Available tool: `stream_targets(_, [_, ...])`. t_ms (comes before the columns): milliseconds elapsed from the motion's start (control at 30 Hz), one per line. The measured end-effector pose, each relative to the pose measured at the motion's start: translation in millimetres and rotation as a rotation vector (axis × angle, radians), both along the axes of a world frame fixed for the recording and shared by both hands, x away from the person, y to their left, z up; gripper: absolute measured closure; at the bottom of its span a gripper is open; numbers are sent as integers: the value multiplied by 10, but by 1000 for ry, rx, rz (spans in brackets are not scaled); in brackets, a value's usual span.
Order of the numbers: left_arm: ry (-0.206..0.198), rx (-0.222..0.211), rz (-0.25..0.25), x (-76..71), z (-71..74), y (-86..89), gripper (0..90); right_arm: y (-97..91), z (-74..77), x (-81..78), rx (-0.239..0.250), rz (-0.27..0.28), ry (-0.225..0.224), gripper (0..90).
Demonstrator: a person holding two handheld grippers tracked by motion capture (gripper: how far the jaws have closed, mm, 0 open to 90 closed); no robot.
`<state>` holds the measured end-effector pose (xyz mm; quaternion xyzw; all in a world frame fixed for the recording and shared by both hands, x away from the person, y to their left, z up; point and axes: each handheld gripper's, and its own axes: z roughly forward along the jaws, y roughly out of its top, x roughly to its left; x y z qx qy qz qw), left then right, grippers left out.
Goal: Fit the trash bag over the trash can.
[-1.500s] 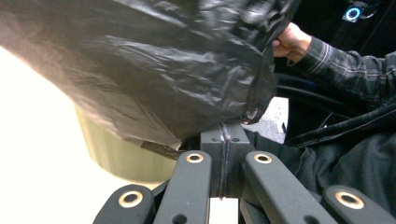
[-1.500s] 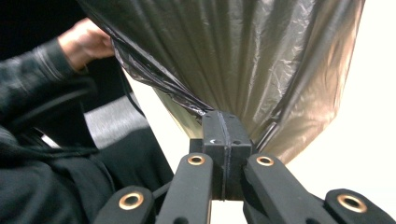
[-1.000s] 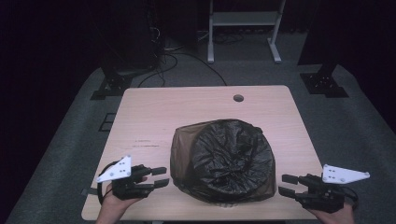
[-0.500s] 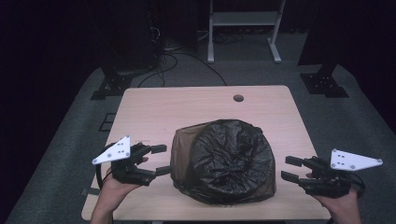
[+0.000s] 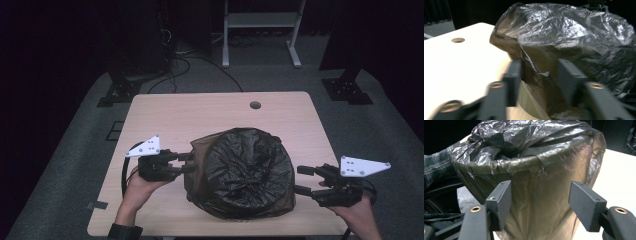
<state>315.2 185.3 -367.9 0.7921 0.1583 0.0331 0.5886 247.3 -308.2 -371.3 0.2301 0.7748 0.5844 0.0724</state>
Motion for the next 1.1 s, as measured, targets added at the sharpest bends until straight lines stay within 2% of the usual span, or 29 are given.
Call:
stream_targets(67, [-6,13,-7,13,-10,-27,817,34,2,35,-10,6,-2,413])
stream_targets(100, [-8,10,-10,23,-13,-34,882,47,0,45,-14,6,-2,491])
stream_targets(133, [-15,15,-8,32,-11,-42,895,63,-3,52,-24,6,-16,572])
stream_targets(200, [-18,17,2,43,-6,-52,897,77,-3,64,-35,7,-15,763])
stream_targets(267, [-22,15,23,66,1,-60,896,90,1,64,-35,-3,-34,893])
stream_targets(367, [-18,12,74,136,2,-68,897,99,26,96,-37,-24,-35,900])
stream_targets(467, [4,16,113,263,-48,-82,897,95,37,166,-43,-46,-31,900])
stream_targets(667, [52,54,138,436,-241,-142,897,108,-14,261,-84,-73,-12,900])
stream_targets(900, [97,133,151,451,-431,-129,896,103,-129,309,-119,-91,21,900])
stream_targets(1100, [122,165,155,354,-563,-11,896,42,-254,293,-140,-100,43,900])
